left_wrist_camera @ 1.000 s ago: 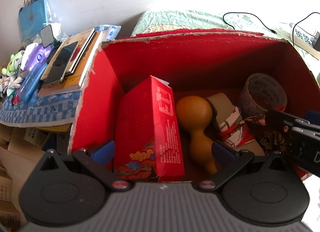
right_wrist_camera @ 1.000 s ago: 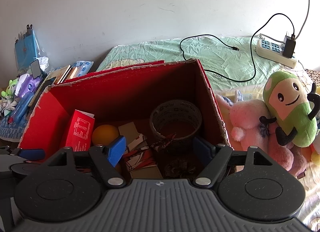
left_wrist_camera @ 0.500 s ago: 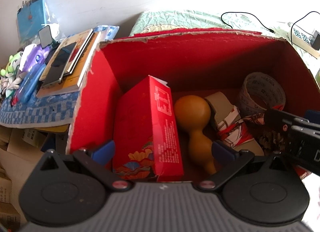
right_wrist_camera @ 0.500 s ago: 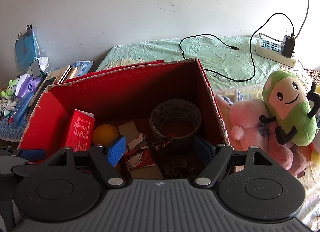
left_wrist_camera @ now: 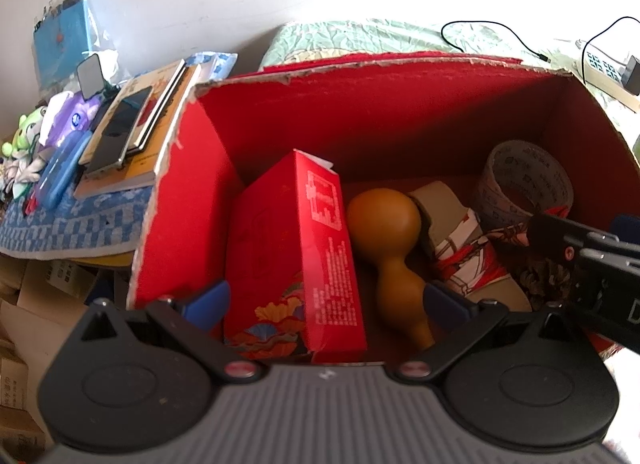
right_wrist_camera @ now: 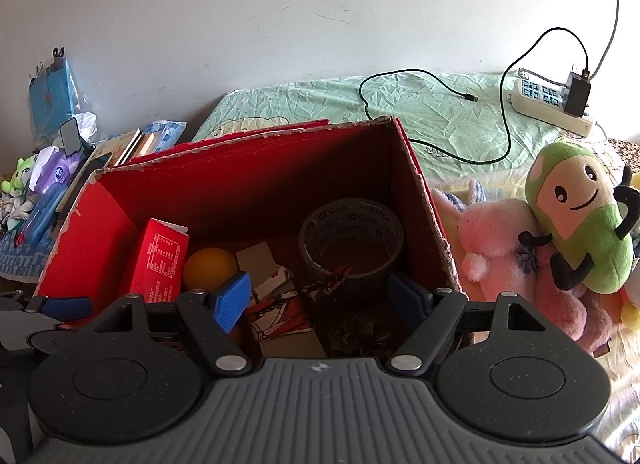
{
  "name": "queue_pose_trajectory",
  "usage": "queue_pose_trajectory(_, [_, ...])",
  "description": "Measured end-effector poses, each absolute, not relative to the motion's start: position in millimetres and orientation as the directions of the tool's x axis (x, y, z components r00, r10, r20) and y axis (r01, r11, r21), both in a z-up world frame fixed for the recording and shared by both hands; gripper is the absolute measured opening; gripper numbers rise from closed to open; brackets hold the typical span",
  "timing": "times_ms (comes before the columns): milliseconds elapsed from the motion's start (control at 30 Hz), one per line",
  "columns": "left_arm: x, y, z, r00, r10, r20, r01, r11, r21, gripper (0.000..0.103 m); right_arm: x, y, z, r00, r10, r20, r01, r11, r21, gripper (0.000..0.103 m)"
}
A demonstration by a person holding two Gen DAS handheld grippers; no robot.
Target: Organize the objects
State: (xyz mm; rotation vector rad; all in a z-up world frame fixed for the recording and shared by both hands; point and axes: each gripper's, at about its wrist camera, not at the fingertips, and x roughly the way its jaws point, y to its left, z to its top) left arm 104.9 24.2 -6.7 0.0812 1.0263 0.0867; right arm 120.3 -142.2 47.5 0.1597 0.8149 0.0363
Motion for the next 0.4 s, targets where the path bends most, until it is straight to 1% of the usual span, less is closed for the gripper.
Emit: queue_pose_trajectory(400, [105.1,25.6,-3.8,0.541,0.074,-0.838,-0.028,0.997,0.07,0.1,121.2,-142.1,48.2,0.687,0.092,-0.721,0.033,0.987,0.158,0.079])
